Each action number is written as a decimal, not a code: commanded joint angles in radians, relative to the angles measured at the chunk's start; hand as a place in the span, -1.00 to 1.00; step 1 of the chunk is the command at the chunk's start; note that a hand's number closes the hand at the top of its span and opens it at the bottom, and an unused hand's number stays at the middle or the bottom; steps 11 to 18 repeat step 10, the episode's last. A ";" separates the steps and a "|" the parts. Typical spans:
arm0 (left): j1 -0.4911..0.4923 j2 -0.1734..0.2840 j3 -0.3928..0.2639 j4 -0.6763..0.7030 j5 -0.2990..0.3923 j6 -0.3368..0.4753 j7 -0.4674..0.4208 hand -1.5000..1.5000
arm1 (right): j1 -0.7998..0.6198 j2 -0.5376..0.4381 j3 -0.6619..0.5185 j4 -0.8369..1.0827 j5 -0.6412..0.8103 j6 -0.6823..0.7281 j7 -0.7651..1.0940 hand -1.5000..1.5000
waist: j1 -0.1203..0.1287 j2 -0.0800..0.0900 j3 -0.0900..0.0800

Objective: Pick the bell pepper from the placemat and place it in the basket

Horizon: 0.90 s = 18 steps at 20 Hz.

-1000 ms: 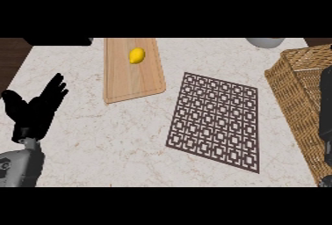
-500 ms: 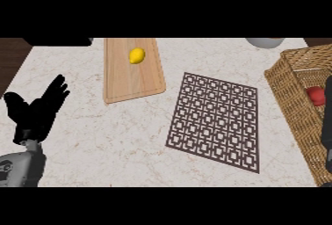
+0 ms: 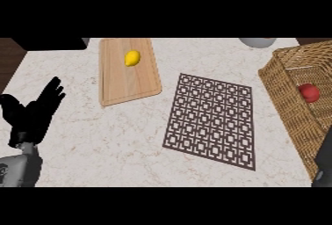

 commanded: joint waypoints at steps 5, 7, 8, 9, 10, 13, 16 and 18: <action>0.023 0.014 0.016 -0.009 0.010 -0.010 0.007 0.00 | 0.326 0.151 0.124 -0.525 -0.203 0.218 0.054 -1.00 | -0.018 -0.007 0.000; -0.027 0.016 0.025 0.007 0.016 0.003 0.029 0.00 | 0.418 0.152 0.197 -0.633 -0.251 0.253 0.085 -1.00 | -0.027 -0.006 0.000; 0.036 0.028 0.020 -0.010 0.006 -0.021 -0.009 0.00 | 0.470 0.152 0.231 -0.685 -0.272 0.281 0.093 -1.00 | -0.017 -0.009 0.000; 0.025 0.001 0.009 -0.002 -0.005 0.002 -0.017 0.00 | 0.585 0.153 0.241 -0.716 -0.316 0.245 0.100 -1.00 | -0.018 -0.002 0.001; -0.015 0.015 0.026 0.015 -0.001 0.015 0.006 0.00 | 0.602 0.153 0.274 -0.787 -0.328 0.312 0.110 -1.00 | -0.024 -0.002 0.000; -0.015 0.015 0.026 0.015 -0.001 0.015 0.006 0.00 | 0.602 0.153 0.274 -0.787 -0.328 0.312 0.110 -1.00 | -0.024 -0.002 0.000; -0.015 0.015 0.026 0.015 -0.001 0.015 0.006 0.00 | 0.602 0.153 0.274 -0.787 -0.328 0.312 0.110 -1.00 | -0.024 -0.002 0.000; -0.015 0.015 0.026 0.015 -0.001 0.015 0.006 0.00 | 0.602 0.153 0.274 -0.787 -0.328 0.312 0.110 -1.00 | -0.024 -0.002 0.000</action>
